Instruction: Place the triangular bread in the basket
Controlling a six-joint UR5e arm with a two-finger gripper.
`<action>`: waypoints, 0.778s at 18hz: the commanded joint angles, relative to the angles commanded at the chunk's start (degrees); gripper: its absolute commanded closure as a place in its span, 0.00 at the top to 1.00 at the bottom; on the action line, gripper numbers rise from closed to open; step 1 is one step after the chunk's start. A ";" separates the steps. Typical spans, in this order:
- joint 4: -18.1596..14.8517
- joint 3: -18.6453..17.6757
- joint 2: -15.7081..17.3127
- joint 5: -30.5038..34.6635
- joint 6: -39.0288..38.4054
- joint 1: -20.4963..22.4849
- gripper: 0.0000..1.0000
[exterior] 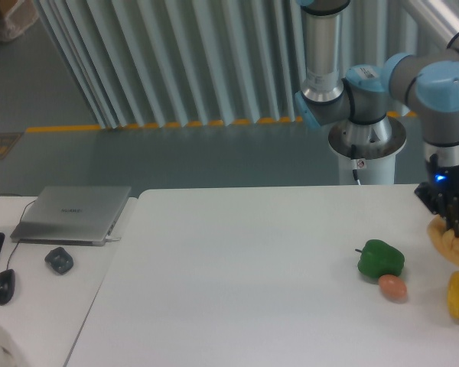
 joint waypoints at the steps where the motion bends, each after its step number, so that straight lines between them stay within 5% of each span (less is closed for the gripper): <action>1: -0.44 -0.61 0.27 0.00 2.54 0.97 0.08; 14: -4.49 -4.57 2.12 0.52 38.31 16.08 0.09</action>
